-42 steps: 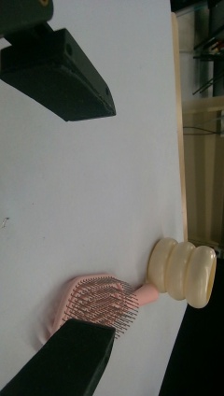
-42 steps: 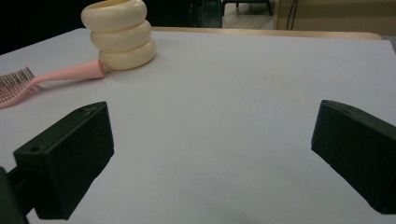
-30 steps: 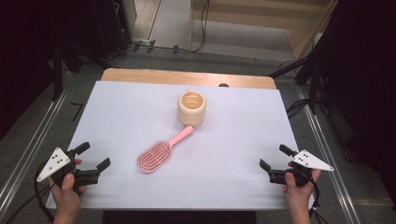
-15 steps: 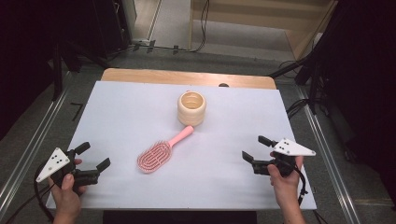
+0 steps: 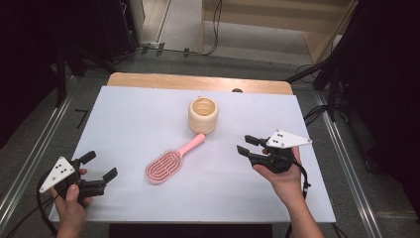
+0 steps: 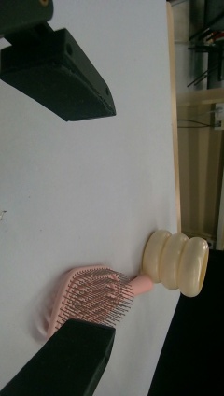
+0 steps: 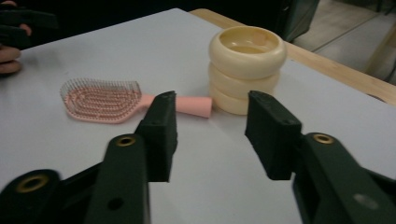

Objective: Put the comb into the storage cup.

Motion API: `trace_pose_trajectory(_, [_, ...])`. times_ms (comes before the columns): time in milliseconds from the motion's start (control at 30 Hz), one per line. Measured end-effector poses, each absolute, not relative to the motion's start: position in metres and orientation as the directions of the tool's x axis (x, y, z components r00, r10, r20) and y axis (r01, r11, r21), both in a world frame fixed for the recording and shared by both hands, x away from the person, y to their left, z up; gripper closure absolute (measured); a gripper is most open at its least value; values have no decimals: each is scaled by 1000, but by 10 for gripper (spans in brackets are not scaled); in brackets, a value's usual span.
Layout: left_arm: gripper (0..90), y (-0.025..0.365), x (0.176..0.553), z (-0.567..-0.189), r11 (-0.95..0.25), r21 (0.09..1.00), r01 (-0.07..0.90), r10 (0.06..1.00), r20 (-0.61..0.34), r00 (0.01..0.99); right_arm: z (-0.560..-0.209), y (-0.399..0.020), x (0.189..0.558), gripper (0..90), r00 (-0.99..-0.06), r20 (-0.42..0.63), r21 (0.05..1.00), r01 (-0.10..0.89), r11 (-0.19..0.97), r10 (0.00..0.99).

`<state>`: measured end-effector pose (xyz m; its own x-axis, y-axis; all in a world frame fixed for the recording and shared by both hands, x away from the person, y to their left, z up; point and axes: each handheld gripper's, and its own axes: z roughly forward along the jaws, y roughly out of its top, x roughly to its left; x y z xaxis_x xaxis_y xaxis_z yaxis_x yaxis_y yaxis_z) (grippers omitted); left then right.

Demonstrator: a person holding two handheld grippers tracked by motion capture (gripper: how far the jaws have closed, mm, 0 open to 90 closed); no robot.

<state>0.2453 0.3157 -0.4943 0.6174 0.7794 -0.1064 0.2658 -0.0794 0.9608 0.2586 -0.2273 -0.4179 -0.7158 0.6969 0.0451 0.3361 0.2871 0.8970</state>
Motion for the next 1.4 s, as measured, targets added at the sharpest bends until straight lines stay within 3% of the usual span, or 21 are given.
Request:
trace_pose_trajectory(200, [0, 315, 245, -494, -93, 960, 264, 779, -95, 620, -413, -210, 273, 613, -741, 43, 884, 340, 320, 670])
trace_pose_trajectory(600, [0, 313, 246, -495, -108, 958, 266, 777, -86, 623, -409, -188, 303, 862, -751, 47, 847, 380, 372, 659])
trace_pose_trajectory(867, [0, 312, 246, -495, -114, 957, 268, 777, -82, 624, -410, -176, 317, 882, -763, 53, 819, 402, 409, 645])
trace_pose_trajectory(1400, [0, 311, 246, -495, -129, 955, 266, 770, -72, 634, -414, -130, 345, 883, -820, -34, 740, 363, 566, 571])
